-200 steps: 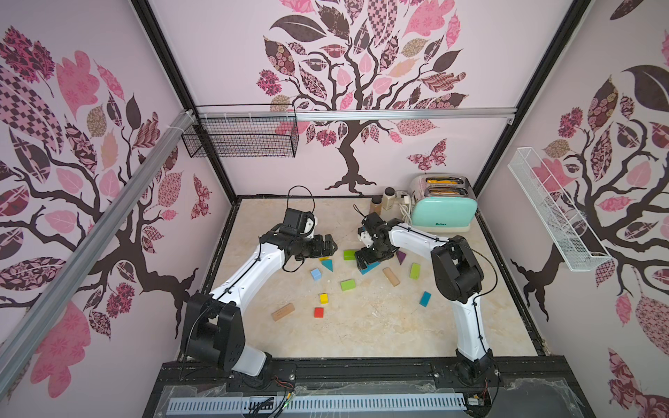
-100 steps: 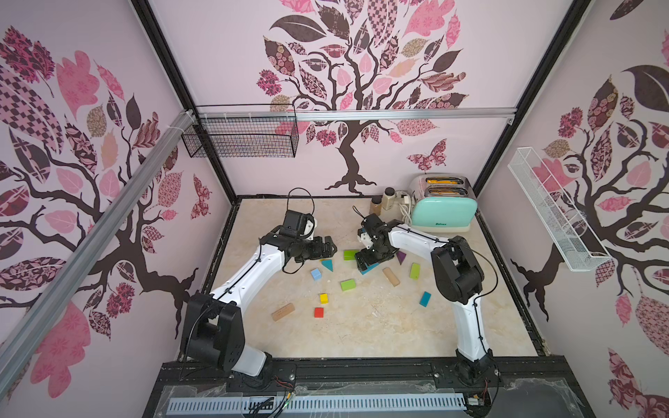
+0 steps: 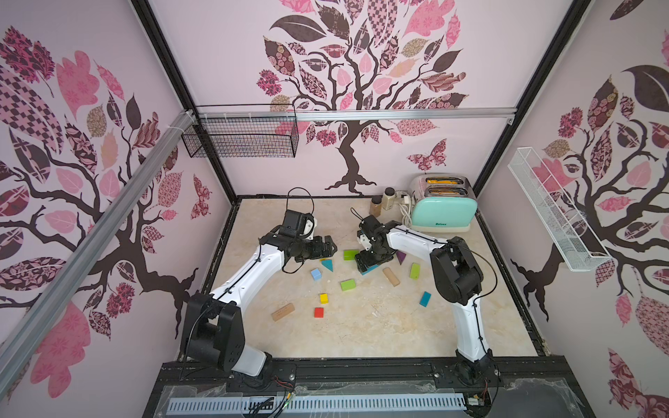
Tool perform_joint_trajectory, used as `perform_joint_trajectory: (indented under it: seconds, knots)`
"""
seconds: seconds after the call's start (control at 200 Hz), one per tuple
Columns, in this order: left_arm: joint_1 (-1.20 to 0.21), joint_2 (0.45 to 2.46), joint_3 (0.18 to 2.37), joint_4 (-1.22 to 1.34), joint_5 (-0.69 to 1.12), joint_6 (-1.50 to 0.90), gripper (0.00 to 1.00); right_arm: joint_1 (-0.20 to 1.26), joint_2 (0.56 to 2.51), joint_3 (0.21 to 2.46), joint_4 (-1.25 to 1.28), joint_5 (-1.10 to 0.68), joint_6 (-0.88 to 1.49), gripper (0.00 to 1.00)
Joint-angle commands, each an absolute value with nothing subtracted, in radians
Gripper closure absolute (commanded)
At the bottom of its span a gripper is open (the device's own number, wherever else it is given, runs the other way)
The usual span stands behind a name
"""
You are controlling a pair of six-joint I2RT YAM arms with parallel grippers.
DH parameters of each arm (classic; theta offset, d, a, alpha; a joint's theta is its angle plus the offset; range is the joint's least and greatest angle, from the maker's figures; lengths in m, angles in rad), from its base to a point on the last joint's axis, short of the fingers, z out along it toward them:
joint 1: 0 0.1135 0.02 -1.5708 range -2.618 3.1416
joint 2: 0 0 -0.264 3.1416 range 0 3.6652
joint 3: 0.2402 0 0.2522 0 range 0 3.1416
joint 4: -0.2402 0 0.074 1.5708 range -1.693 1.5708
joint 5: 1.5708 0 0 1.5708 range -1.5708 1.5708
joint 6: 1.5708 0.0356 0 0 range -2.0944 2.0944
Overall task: Assemble a carrot with building blocks
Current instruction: Move the building block to the center of the board.
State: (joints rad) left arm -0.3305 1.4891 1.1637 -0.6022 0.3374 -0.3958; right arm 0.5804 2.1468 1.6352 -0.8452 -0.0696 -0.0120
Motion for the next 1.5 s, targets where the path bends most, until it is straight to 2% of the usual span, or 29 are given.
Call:
perform_joint_trajectory:
  seconds: [0.0, 0.245, 0.51, 0.905, 1.05, 1.195, 1.496]
  knots:
    - [-0.324, 1.495, 1.171, -0.577, 0.351, -0.387, 0.02, 0.585, 2.165, 1.617, -0.916, 0.034, 0.029, 0.15]
    - [-0.319, 1.502, 1.178, -0.577, 0.357, -0.378, 0.02, 0.568, 2.181, 1.668, -0.977, 0.127, 0.110, 0.17]
    - [-0.318, 1.514, 1.191, -0.569, 0.379, -0.365, 0.02, 0.476, 2.154, 1.647, -0.955, 0.060, 0.256, 0.19]
    - [-0.318, 1.522, 1.195, -0.565, 0.391, -0.362, 0.02, 0.432, 2.155, 1.634, -0.928, 0.035, 0.265, 0.18]
    - [-0.318, 1.530, 1.191, -0.557, 0.395, -0.364, 0.02, 0.432, 2.144, 1.590, -0.911, 0.022, 0.261, 0.14]
    - [-0.318, 1.540, 1.195, -0.552, 0.400, -0.366, 0.02, 0.432, 2.143, 1.601, -0.917, 0.035, 0.258, 0.01]
    - [-0.319, 1.547, 1.194, -0.548, 0.403, -0.362, 0.02, 0.433, 2.127, 1.653, -0.924, 0.037, 0.249, 0.01]
